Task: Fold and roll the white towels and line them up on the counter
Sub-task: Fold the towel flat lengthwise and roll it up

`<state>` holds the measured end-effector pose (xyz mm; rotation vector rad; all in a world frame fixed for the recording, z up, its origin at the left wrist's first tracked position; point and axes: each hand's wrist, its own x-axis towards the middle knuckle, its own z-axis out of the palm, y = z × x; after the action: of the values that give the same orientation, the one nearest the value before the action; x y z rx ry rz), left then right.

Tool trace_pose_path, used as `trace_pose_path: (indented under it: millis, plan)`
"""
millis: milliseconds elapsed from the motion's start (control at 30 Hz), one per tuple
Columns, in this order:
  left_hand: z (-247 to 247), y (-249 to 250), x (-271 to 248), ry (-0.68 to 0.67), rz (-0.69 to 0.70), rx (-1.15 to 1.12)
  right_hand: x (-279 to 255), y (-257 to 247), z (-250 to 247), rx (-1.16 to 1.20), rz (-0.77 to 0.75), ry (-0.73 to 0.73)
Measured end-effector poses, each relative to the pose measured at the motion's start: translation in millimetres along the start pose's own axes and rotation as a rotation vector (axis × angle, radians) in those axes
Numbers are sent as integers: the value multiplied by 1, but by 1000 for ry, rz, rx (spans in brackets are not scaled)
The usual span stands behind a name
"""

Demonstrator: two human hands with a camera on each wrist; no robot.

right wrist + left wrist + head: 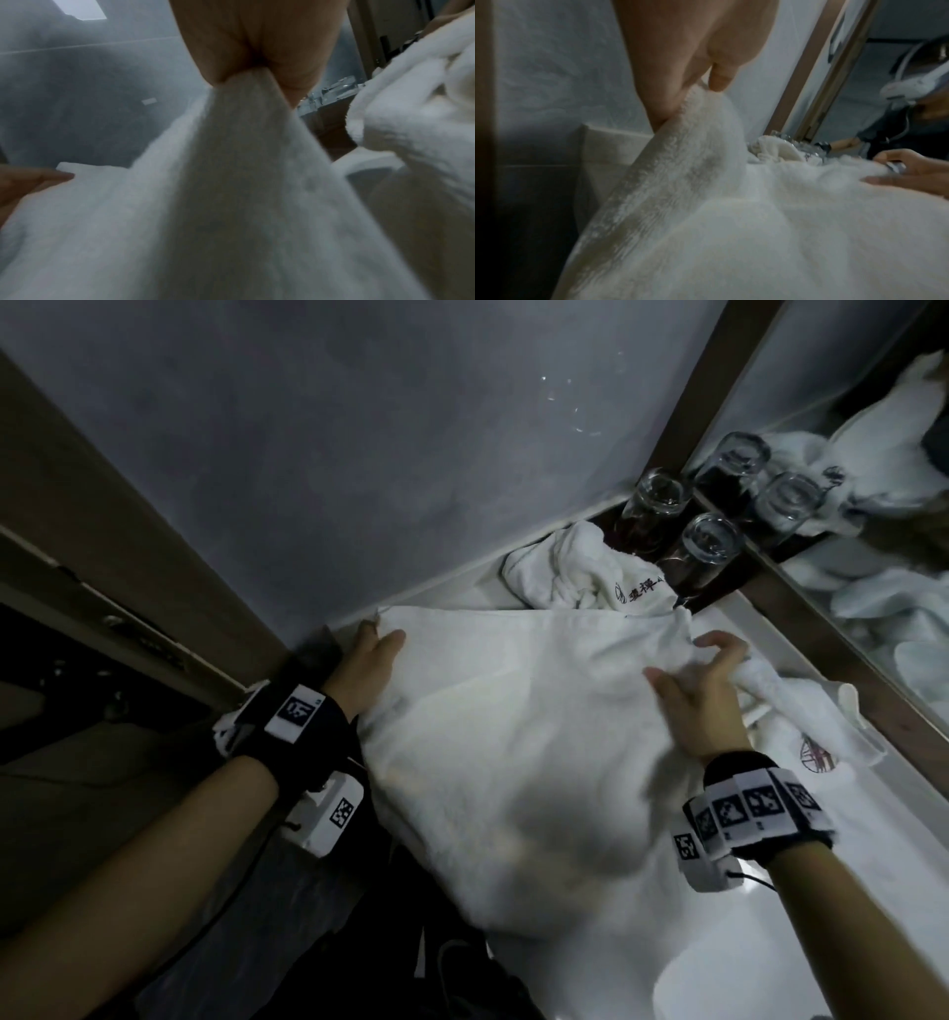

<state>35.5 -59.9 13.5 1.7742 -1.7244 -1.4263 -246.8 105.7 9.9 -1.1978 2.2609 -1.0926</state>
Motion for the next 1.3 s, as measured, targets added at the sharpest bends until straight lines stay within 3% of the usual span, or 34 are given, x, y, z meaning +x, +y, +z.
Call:
trace_pose_path:
  millis: [100,200,433,600,733,900,1067,1200,1300]
  plan:
    - [-6,0,-14,-5,-20,-136,-4,-7,-2,-24,-147,-42]
    - [-11,-1,-34,-41,47,-197,-6,-14,-1,-108,-225,-104]
    - [-22,-4,-83,96,198,52,-27,-37,7,-200,-146,-327]
    - [-32,-11,-121,81,229,20,-53,-59,1,-357,-102,-396]
    - [-31,-15,-153,60,263,-139,-74,-76,-18,-409,-181,-349]
    - [-25,-8,-173,64,298,-203,-96,-87,-54,-425,-338,-170]
    - [-22,-4,-178,55,307,-374,-100,-82,-92,-490,-303,-68]
    - [-20,-8,-165,-7,178,-627,-77,-73,-110,-546,-261,15]
    - [-15,-13,-139,17,191,-517,-53,-68,-101,-529,-326,-55]
